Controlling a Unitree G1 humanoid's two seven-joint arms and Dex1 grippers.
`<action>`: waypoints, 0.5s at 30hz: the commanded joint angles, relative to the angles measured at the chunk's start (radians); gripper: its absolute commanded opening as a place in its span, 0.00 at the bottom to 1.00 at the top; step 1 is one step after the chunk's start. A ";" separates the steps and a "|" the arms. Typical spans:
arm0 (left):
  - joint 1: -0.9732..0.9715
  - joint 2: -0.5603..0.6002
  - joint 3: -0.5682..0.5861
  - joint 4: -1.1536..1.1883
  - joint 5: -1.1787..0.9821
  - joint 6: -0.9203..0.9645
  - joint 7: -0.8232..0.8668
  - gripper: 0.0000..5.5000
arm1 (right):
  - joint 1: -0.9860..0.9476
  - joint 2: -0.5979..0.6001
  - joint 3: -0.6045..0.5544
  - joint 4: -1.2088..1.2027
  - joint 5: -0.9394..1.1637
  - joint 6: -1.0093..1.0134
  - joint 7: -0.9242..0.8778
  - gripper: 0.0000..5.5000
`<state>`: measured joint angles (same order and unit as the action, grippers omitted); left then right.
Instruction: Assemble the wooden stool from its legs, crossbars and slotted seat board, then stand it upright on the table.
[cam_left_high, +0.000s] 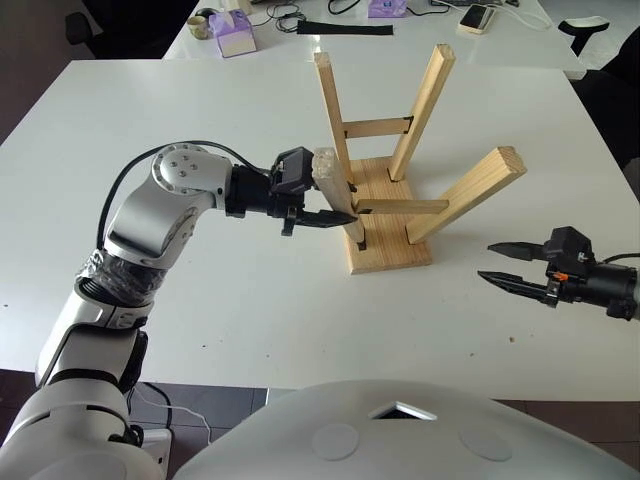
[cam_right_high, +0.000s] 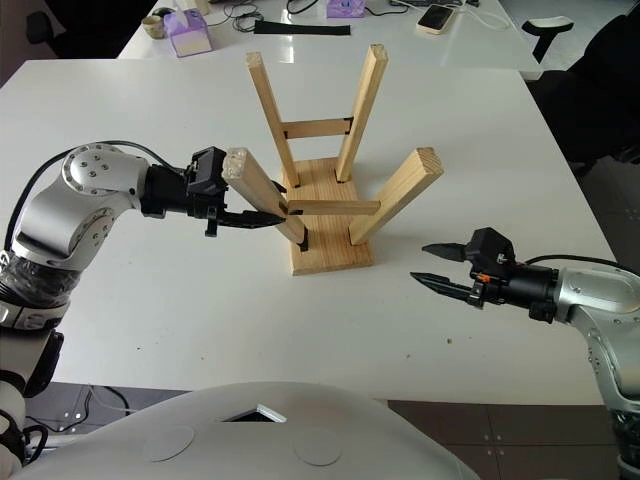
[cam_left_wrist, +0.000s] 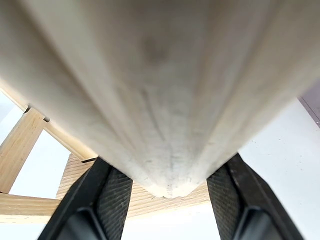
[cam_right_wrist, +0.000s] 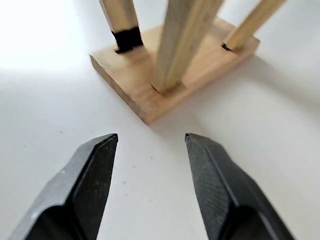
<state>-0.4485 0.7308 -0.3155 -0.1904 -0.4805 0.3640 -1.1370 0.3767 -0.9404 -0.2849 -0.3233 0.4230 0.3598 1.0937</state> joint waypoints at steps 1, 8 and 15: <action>0.121 0.108 -0.005 -0.020 0.051 0.193 0.044 0.37 | 0.007 -0.016 0.008 0.045 -0.080 -0.058 -0.018 0.45; 0.246 0.121 0.038 -0.192 -0.063 0.351 0.164 0.37 | -0.016 0.044 0.054 0.051 -0.154 -0.086 -0.110 0.45; 0.274 0.120 0.047 -0.196 -0.070 0.375 0.225 0.37 | 0.008 0.069 0.048 -0.017 -0.144 -0.069 -0.133 0.45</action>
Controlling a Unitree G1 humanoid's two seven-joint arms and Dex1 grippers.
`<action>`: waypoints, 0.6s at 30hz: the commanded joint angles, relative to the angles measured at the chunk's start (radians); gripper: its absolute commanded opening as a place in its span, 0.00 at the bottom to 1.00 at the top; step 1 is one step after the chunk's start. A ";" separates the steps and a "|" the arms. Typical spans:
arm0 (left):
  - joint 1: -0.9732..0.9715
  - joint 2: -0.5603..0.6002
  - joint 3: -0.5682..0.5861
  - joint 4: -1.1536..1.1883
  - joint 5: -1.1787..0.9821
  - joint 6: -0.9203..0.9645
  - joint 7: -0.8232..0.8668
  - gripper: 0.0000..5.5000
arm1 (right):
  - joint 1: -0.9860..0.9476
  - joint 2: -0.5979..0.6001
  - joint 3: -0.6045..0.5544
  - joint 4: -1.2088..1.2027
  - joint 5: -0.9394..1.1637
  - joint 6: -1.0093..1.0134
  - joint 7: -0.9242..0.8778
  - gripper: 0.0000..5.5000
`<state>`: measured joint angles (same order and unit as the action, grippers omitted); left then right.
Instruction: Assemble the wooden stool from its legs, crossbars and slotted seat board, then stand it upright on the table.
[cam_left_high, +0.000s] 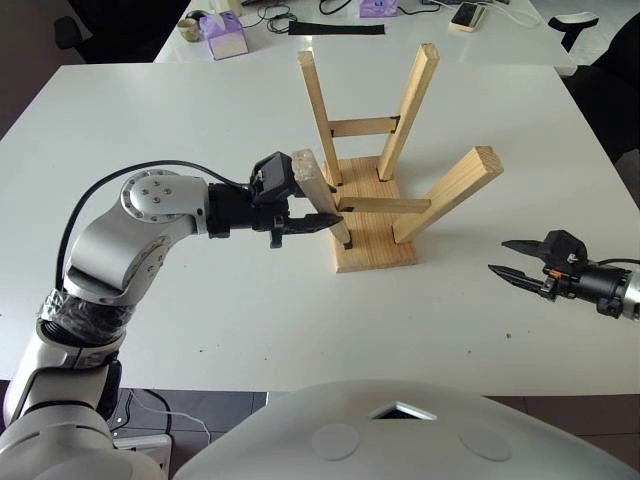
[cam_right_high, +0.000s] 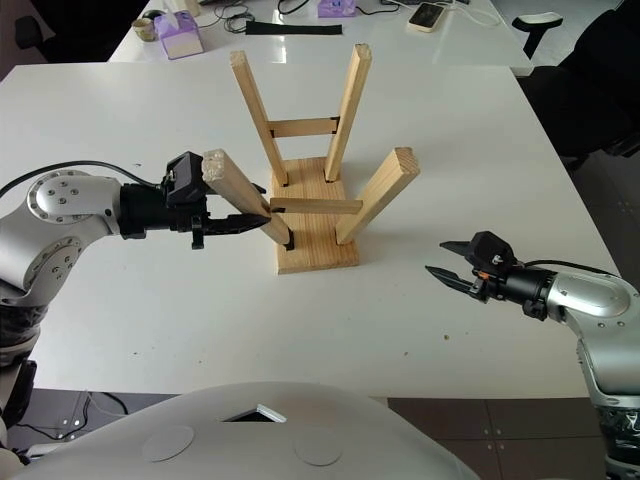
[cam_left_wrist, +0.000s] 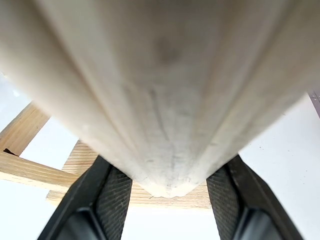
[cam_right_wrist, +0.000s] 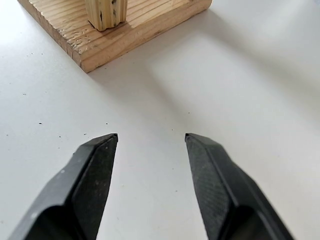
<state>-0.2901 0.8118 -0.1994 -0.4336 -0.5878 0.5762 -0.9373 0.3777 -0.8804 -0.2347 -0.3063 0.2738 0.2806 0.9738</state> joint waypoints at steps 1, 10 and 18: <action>0.127 0.032 -0.079 0.044 0.043 0.159 0.041 0.37 | 0.008 0.013 -0.002 -0.041 0.008 0.012 -0.016 0.45; 0.181 0.108 -0.149 0.064 0.138 0.040 0.012 0.37 | -0.017 0.013 0.000 -0.043 0.008 0.023 -0.015 0.45; 0.160 0.185 -0.141 0.149 0.150 -0.036 -0.071 0.37 | -0.019 0.007 -0.009 -0.049 0.007 0.028 -0.010 0.45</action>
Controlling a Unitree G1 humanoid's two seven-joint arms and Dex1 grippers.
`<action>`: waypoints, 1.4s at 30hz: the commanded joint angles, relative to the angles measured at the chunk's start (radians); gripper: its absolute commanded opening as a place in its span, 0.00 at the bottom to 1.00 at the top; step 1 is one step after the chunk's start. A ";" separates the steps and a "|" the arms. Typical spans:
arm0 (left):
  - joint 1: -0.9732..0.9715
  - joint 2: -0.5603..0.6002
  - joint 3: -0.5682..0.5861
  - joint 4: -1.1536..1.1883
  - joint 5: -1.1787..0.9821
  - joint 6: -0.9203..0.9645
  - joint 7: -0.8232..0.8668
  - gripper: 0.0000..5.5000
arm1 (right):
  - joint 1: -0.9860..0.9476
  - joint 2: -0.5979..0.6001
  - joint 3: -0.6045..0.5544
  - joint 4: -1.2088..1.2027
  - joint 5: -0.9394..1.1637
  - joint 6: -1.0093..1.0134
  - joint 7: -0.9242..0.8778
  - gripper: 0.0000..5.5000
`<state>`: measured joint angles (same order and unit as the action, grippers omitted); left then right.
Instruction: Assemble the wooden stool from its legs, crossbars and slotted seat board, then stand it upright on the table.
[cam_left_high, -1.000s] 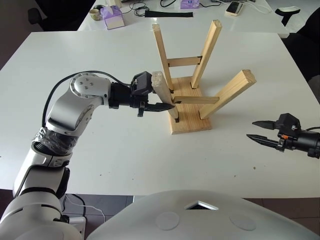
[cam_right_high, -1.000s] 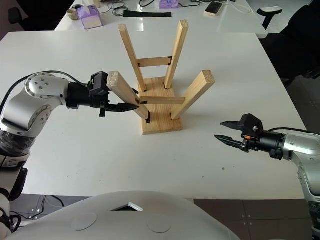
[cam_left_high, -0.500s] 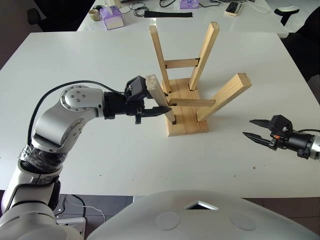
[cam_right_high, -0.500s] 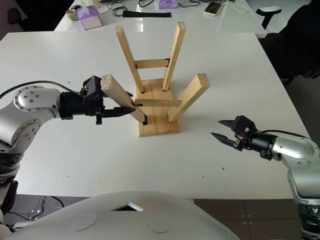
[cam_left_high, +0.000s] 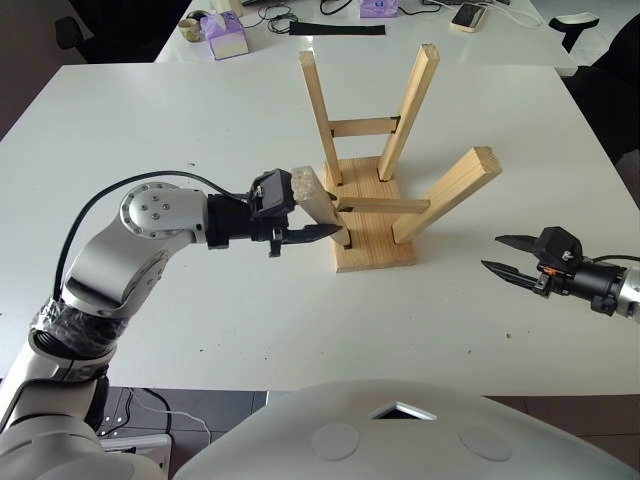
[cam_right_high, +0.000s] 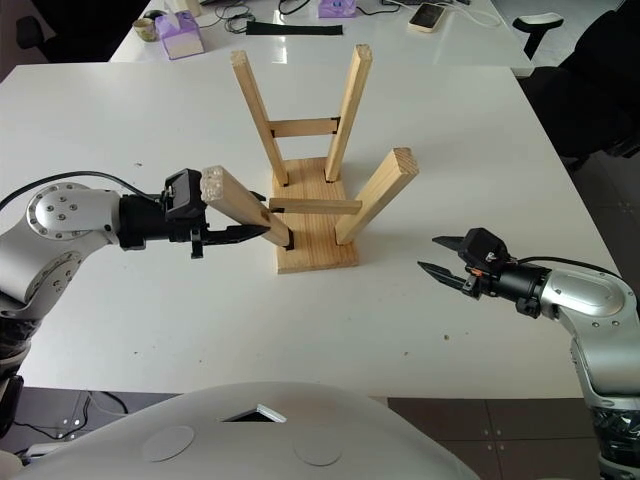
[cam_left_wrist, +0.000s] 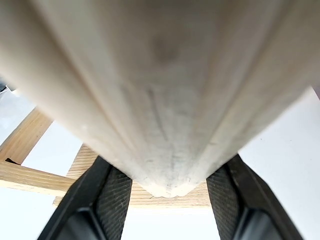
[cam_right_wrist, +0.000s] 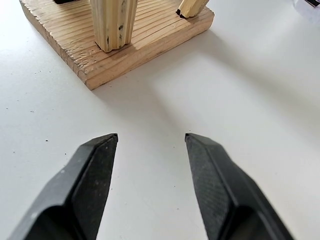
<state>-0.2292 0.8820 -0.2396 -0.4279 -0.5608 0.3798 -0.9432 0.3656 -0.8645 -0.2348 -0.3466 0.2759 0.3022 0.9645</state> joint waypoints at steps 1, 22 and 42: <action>0.093 0.117 -0.095 0.141 0.103 0.177 -0.069 0.37 | -0.003 -0.008 -0.011 -0.011 0.004 0.006 -0.001 0.45; -0.032 0.144 -0.163 0.257 0.107 0.072 -0.237 0.37 | 0.031 0.012 -0.019 -0.057 0.014 0.008 -0.024 0.45; 0.051 -0.034 -0.028 0.256 0.030 -0.111 -0.169 0.37 | -0.040 0.012 0.014 -0.006 0.017 -0.004 -0.009 0.45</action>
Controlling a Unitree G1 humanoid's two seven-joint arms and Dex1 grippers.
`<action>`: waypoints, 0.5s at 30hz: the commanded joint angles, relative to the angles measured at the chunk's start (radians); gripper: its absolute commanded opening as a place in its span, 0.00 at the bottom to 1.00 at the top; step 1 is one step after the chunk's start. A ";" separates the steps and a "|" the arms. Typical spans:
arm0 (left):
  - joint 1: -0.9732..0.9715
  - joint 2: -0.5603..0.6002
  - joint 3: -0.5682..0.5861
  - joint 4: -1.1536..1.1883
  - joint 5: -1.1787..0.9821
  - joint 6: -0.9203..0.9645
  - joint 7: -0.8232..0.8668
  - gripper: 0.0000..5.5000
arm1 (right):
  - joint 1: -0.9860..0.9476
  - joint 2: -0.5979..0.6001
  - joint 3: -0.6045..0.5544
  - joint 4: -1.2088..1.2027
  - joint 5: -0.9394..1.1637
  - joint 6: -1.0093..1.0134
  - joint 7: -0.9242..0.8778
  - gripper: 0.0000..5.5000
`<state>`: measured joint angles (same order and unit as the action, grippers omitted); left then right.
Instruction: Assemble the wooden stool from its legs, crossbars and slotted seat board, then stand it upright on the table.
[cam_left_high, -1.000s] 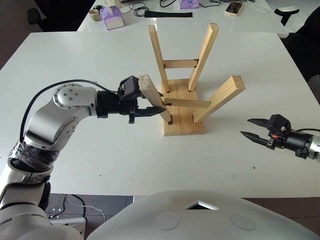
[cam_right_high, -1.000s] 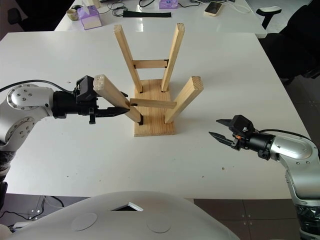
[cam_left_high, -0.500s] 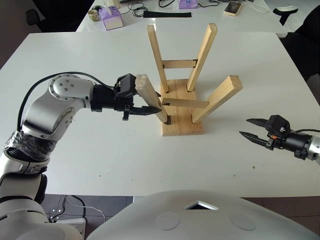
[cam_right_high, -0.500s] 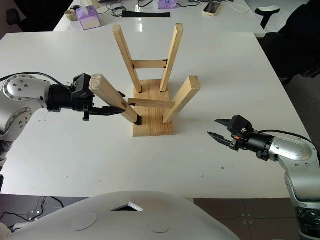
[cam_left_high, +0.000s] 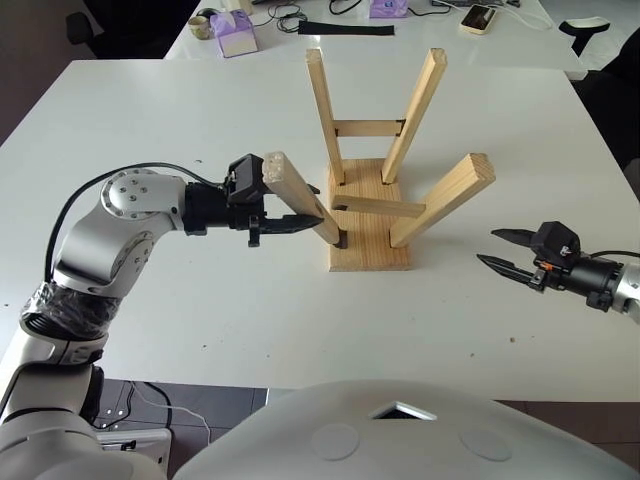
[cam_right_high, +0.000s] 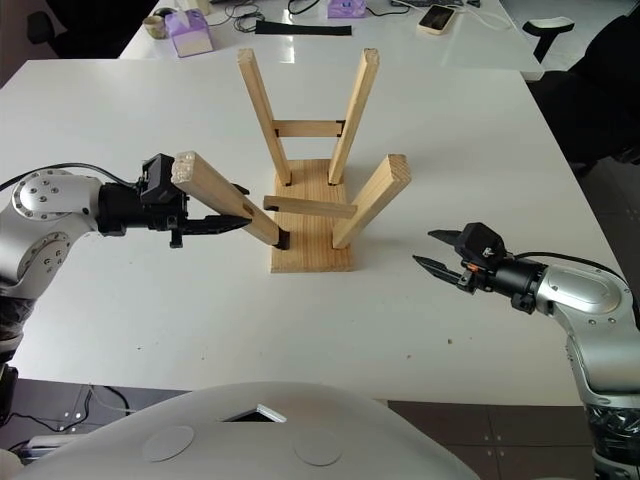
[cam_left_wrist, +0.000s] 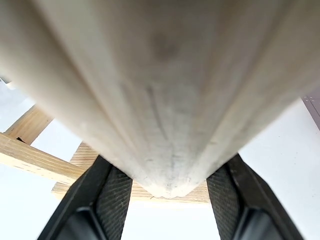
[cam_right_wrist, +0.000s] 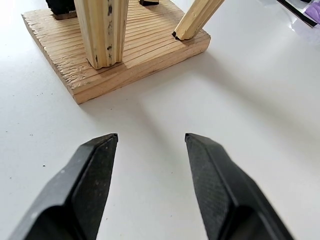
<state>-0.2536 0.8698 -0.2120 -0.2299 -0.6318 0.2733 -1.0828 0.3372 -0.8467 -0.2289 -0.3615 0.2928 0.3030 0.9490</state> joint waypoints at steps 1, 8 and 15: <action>0.072 -0.027 -0.044 0.063 0.101 -0.020 -0.036 0.37 | -0.011 -0.006 0.006 0.010 0.000 -0.006 0.007 0.45; 0.019 -0.066 0.033 0.031 0.026 0.007 -0.061 0.37 | -0.001 -0.006 -0.002 0.007 0.002 -0.004 0.007 0.45; -0.012 -0.073 0.077 0.027 0.031 0.045 -0.085 0.37 | 0.006 -0.006 -0.007 0.002 0.003 -0.002 0.005 0.45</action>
<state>-0.2600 0.7937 -0.1410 -0.2018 -0.6130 0.2918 -1.1521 0.3409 -0.8467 -0.2275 -0.3513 0.2934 0.3024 0.9539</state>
